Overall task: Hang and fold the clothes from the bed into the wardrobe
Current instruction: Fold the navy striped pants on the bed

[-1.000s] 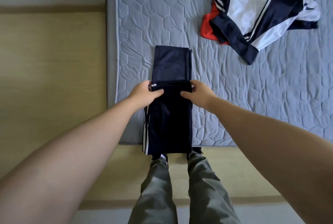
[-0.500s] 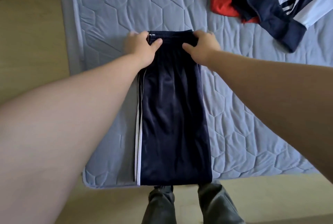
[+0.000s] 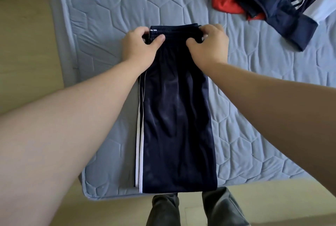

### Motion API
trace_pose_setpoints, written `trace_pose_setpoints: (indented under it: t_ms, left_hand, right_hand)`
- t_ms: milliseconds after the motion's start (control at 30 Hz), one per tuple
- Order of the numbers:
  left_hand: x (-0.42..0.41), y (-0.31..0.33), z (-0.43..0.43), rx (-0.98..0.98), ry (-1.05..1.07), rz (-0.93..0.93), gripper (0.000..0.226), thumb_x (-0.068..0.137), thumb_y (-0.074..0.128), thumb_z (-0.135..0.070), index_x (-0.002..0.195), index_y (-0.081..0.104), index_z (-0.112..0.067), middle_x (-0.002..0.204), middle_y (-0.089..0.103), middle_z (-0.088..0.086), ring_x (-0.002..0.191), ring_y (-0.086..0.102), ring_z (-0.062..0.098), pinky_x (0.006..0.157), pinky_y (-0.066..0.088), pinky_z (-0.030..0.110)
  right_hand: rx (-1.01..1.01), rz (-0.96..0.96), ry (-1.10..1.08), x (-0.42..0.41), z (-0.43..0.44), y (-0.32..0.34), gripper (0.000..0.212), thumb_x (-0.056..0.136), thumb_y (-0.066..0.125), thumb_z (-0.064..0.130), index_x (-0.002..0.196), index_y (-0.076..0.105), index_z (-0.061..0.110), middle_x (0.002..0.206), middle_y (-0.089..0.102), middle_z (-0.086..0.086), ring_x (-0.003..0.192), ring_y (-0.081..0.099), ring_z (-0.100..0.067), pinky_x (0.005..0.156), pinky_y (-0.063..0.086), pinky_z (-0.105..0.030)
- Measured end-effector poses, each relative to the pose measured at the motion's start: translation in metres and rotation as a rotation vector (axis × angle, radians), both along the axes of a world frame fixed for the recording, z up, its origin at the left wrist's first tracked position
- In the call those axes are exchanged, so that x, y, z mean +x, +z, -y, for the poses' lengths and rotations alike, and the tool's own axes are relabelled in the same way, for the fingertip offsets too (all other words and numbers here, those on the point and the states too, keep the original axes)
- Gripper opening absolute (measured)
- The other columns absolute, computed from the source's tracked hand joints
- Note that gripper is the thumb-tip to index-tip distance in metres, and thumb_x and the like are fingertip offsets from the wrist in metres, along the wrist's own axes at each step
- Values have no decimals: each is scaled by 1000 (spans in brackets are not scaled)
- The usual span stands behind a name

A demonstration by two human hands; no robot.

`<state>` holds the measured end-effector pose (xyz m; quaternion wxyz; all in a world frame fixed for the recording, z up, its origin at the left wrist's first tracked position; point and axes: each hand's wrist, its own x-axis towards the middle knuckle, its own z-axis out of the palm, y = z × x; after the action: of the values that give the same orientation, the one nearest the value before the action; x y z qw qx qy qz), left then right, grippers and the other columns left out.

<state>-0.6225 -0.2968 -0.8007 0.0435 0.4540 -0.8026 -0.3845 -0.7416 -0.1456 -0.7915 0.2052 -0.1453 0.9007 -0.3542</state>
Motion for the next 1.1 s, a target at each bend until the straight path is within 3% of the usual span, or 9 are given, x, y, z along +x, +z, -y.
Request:
trace_pose_setpoints:
  t_ms: [100,200,333,567,667,733,900,1033,1100]
  left_hand:
    - [-6,-7,2,36,-63,78,48,84,69,-53,116,66,-17,109,70,0,99,64,19,87,51,31]
    - [-11,-13,9,17,-119,186,56,86,69,-51,130,55,-20,129,57,3,117,56,21,101,44,34]
    - [-21,-11,16,-58,-330,301,70,83,68,-57,143,47,-27,143,44,6,133,43,25,113,31,33]
    - [-37,8,34,38,-498,412,57,63,85,-54,110,62,-32,112,62,-4,101,61,18,83,45,27]
    - [-46,10,33,6,-546,526,77,63,87,-47,132,57,-30,132,48,6,111,56,26,90,45,31]
    - [-50,10,32,20,-559,559,84,63,89,-40,138,53,-27,133,53,5,115,57,26,89,46,31]
    - [-58,21,31,-47,-570,655,70,65,87,-48,123,59,-22,117,63,3,113,57,32,92,50,38]
    - [-69,39,37,-176,-437,479,58,71,87,-38,119,61,-19,119,63,4,107,61,30,80,43,30]
    - [-75,47,36,-238,-364,392,62,73,86,-35,125,56,-19,127,57,7,112,58,31,84,43,34]
  right_hand:
    - [111,57,64,-9,-3,-4,40,83,63,33,121,61,19,119,53,2,90,54,-3,71,38,-5]
    - [269,167,197,-19,-2,-13,53,87,63,35,136,45,25,134,49,-6,114,54,-23,91,46,-29]
    - [296,282,279,-29,4,-18,78,77,72,31,146,36,37,144,38,-7,112,54,-23,85,44,-26]
    - [245,264,303,-39,13,-11,64,70,79,21,124,45,23,116,56,-6,94,60,-22,61,48,-29]
    - [256,262,374,-39,18,-6,71,71,83,24,127,41,21,119,54,-4,107,55,-27,79,55,-39]
    - [282,263,427,-39,21,-1,80,72,85,26,137,39,22,123,51,-1,111,52,-26,89,53,-40]
    - [342,169,580,-47,27,16,62,76,82,24,132,56,21,106,56,5,101,59,-20,75,44,-28]
    - [259,-74,507,-62,38,31,54,76,75,22,129,60,20,122,62,-7,113,58,-26,83,42,-24]
    - [243,-110,462,-69,46,37,51,77,68,18,127,60,18,126,60,-9,113,57,-27,82,40,-22]
